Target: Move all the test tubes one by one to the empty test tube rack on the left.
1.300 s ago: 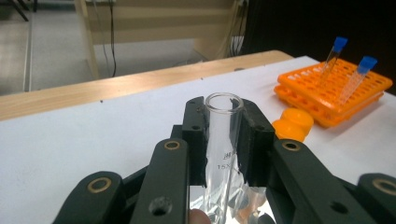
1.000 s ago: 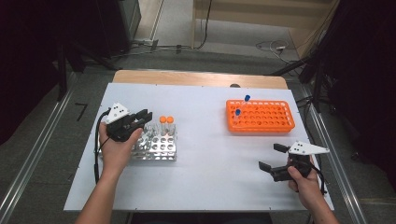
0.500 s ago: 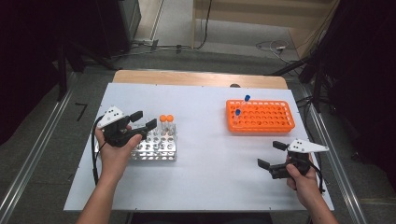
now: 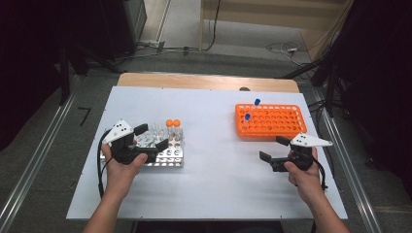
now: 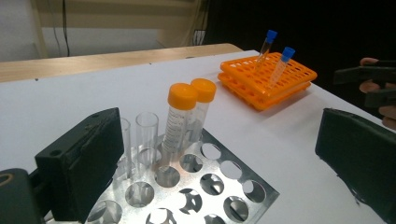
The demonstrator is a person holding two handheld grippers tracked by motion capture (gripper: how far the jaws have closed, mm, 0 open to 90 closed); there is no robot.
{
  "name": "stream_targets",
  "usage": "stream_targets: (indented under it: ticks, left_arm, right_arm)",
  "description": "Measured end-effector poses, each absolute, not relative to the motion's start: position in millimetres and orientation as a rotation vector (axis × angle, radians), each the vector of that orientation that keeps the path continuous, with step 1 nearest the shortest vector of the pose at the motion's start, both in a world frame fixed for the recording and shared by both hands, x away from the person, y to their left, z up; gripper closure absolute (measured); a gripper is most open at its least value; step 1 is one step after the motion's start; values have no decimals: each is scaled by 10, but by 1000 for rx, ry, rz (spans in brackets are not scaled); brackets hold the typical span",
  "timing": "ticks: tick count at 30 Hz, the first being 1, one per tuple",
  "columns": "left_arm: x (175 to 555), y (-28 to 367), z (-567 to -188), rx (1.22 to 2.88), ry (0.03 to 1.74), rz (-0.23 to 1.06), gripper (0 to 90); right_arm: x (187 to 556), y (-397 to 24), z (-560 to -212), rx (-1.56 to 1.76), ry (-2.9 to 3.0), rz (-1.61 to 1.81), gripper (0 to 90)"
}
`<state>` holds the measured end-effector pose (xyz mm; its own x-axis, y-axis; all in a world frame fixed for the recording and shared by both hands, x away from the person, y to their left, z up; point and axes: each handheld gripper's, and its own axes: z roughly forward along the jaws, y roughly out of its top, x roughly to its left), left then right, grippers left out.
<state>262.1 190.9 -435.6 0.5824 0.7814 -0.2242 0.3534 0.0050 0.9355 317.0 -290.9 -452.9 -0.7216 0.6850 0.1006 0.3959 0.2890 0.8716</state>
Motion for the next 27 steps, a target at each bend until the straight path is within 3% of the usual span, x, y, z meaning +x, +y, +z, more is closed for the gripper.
stream_targets:
  ticks: [15, 27]
  left_arm:
    - [2509, 1810, -4311, 1598, 937, 423, 0]
    - [2491, 1750, -4283, 1598, 916, 423, 0]
  right_arm:
    - [3666, -2431, -4623, 1058, 2199, 1298, 413]
    - [3879, -2265, -4715, 1087, 2180, 1229, 640]
